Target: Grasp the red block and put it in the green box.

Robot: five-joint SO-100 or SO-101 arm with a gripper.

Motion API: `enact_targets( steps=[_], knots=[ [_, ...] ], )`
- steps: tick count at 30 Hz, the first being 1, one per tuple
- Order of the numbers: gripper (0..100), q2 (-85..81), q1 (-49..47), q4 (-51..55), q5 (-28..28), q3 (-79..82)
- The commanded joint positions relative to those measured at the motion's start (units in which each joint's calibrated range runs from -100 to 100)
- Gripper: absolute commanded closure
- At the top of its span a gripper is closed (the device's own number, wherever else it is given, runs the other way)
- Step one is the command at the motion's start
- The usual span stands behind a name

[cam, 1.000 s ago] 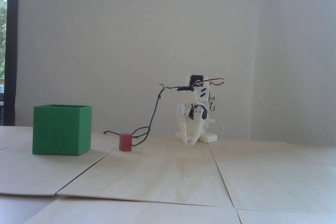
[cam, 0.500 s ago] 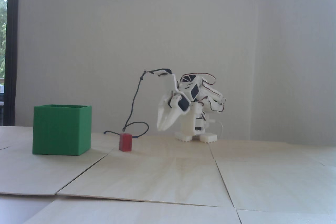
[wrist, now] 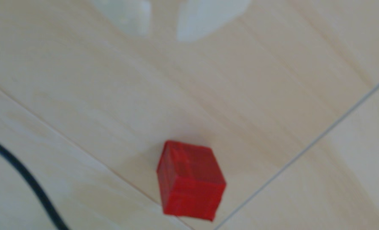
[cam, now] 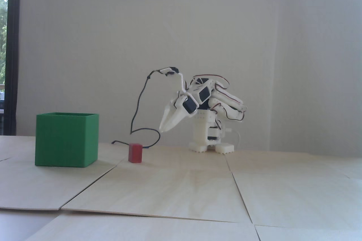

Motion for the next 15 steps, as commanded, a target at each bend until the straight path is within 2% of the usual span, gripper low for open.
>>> enact_targets(
  steps=[1, 6, 15],
  knots=[
    [98, 1.4, 0.7, 5.1, 0.2, -10.6],
    [98, 11.0, 0.5, 5.4, 0.2, -18.7],
    [98, 27.9, 0.1, 9.0, -0.1, -42.9]
  ],
)
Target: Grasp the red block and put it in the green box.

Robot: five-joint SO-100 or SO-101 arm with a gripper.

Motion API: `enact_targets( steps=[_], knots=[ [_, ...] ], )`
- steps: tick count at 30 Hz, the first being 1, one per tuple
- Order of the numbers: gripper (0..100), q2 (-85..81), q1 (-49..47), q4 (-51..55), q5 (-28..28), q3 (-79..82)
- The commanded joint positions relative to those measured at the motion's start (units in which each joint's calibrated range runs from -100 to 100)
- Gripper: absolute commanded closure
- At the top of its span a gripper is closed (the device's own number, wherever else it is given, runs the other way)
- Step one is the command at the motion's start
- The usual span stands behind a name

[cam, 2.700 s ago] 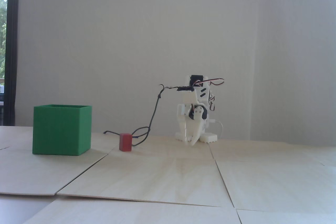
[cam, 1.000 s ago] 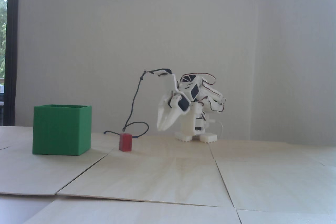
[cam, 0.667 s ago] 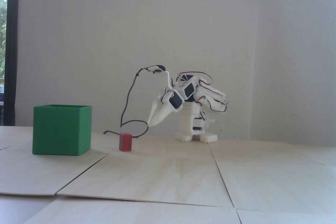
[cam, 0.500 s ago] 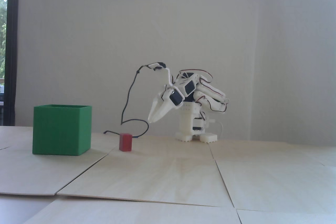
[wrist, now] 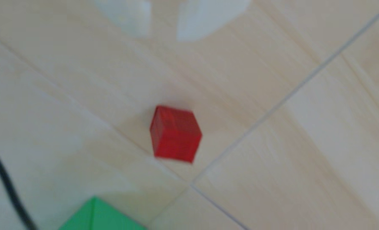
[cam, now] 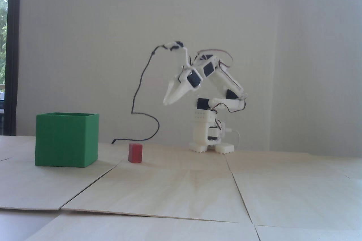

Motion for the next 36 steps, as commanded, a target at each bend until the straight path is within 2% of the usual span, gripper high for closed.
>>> enact_targets(
  steps=[1, 4, 10, 24, 31, 36],
  knots=[
    [98, 9.1, 0.1, 0.7, -0.1, -13.8],
    [98, 18.1, 0.4, 0.7, -0.1, -22.3],
    [98, 24.0, 0.1, 0.7, -0.1, -28.5],
    [98, 24.8, -0.3, 0.8, -0.2, -21.5],
    [98, 25.0, -10.9, 4.0, -0.2, -21.7],
    [98, 30.5, -11.6, 3.9, -0.2, -22.5]
  ],
)
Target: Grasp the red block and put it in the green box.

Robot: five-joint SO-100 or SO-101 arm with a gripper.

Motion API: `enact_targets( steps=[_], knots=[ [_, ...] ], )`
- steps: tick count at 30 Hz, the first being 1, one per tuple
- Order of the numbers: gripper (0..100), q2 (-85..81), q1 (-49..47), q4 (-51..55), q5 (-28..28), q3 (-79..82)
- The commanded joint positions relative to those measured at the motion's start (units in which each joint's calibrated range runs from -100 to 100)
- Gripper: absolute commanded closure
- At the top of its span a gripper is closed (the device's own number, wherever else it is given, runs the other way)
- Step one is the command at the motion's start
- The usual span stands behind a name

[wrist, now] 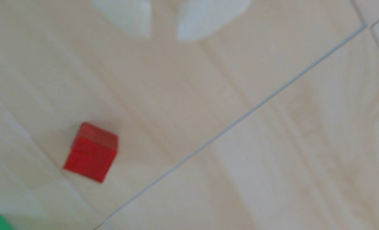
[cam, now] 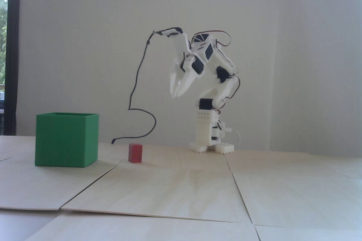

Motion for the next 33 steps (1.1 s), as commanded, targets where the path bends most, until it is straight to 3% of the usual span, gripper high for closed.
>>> enact_targets(
  steps=[1, 8, 14, 18, 24, 33],
  knots=[
    [98, 5.8, -1.0, 0.3, 0.3, -2.4],
    [98, 19.8, -1.7, -2.2, 0.4, -10.1],
    [98, 25.9, -7.6, -22.5, 0.0, -8.1],
    [98, 29.8, -9.3, -28.0, 0.0, -6.4],
    [98, 36.0, -6.5, -24.7, 0.0, -11.4],
    [98, 44.6, 0.7, -0.2, 0.5, -29.1]
  ],
)
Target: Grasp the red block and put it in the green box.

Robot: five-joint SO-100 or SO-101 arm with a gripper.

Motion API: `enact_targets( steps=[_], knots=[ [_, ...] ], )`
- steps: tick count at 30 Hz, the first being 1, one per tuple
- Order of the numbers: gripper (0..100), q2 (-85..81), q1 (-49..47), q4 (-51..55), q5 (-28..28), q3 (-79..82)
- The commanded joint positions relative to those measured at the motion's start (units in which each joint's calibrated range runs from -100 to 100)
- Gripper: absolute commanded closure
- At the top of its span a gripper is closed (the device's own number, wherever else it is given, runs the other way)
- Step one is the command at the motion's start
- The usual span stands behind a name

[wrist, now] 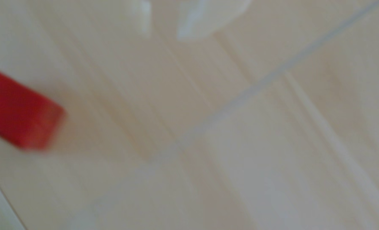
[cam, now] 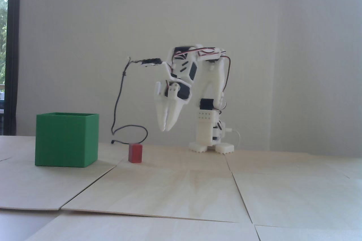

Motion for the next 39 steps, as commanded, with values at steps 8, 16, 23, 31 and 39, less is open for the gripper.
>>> enact_targets(
  steps=[8, 16, 23, 31, 39],
  knots=[
    [98, 5.8, 8.0, 8.6, 3.5, -17.6],
    [97, 16.0, 10.4, 8.8, 4.1, -28.8],
    [74, 18.2, 10.8, 8.7, 4.8, -31.2],
    [69, 18.6, 10.9, 8.8, 7.8, -30.1],
    [69, 18.4, 10.9, 9.3, 10.3, -23.2]
  ],
)
